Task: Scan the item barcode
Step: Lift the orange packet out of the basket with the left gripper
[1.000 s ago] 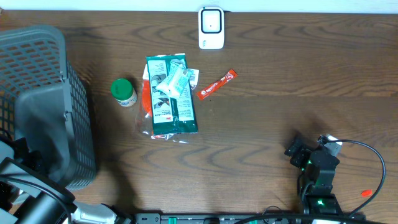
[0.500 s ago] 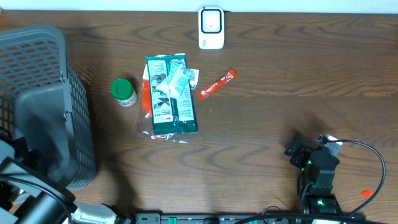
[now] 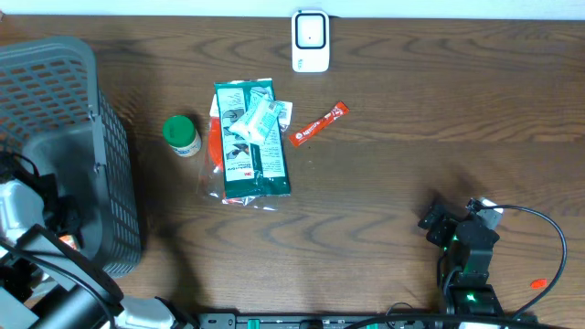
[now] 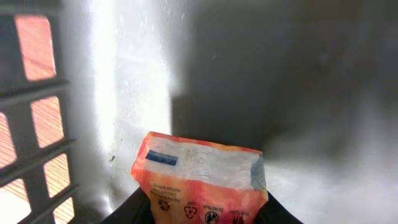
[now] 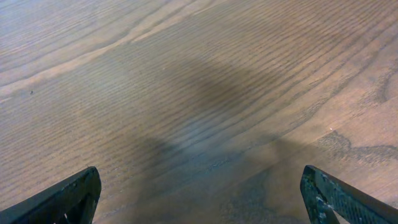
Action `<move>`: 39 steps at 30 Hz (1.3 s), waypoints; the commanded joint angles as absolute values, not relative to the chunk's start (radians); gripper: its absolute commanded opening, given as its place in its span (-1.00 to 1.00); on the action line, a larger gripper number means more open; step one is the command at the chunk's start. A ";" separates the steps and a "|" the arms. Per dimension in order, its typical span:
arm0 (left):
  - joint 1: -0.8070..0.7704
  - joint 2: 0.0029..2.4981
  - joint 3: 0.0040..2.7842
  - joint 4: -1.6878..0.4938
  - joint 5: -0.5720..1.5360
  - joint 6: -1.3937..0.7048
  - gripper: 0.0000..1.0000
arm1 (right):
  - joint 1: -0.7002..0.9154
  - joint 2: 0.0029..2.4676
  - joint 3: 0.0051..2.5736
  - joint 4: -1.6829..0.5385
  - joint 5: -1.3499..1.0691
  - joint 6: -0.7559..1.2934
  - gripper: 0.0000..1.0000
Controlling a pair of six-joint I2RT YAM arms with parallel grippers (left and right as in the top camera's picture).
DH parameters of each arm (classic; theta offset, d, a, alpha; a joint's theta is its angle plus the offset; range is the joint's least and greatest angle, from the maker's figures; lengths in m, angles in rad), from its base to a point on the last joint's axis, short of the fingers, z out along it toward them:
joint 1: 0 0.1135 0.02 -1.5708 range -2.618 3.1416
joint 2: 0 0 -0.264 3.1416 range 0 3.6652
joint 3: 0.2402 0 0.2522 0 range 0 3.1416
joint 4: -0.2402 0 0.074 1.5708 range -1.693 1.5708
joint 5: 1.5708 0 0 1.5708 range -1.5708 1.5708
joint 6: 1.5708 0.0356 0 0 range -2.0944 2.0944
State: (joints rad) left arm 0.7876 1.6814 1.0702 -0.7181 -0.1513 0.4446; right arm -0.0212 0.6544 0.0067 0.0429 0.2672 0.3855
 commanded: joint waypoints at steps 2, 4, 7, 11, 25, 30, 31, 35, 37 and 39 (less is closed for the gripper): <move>0.772 1.651 1.098 -0.712 -0.139 0.435 -0.29 | -0.019 0.655 0.006 0.049 0.288 0.377 0.98; 0.773 1.643 1.098 -0.704 -0.138 0.417 -0.29 | -0.019 0.655 0.006 0.049 0.287 0.377 0.98; 0.772 1.624 1.098 -0.686 -0.138 0.385 -0.30 | -0.019 0.655 0.006 0.049 0.287 0.377 0.99; 0.772 1.570 1.098 -0.657 -0.138 0.381 -0.31 | -0.019 0.655 0.006 0.049 0.287 0.377 0.99; 0.705 1.245 1.098 -0.457 -0.138 0.277 -0.31 | -0.019 0.655 0.006 0.055 0.287 0.377 0.99; 0.669 1.155 1.098 -0.393 -0.138 0.226 -0.31 | -0.019 0.655 0.006 0.060 0.287 0.377 0.98; 0.661 1.138 1.098 -0.380 -0.138 0.209 -0.31 | -0.019 0.655 0.006 0.060 0.287 0.377 0.99; 0.624 1.082 1.098 -0.346 -0.138 0.167 -0.31 | -0.019 0.655 0.006 0.060 0.287 0.377 0.99; 0.602 1.061 1.098 -0.332 -0.138 0.145 -0.31 | -0.019 0.655 0.006 0.060 0.287 0.377 0.98; 0.571 1.036 1.098 -0.315 -0.138 0.139 -0.31 | -0.019 0.655 0.006 0.060 0.287 0.377 0.99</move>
State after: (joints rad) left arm 0.6048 1.0706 1.0767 -0.3321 -0.1364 0.1852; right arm -0.0212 0.6544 0.0067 0.0574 0.2699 0.3855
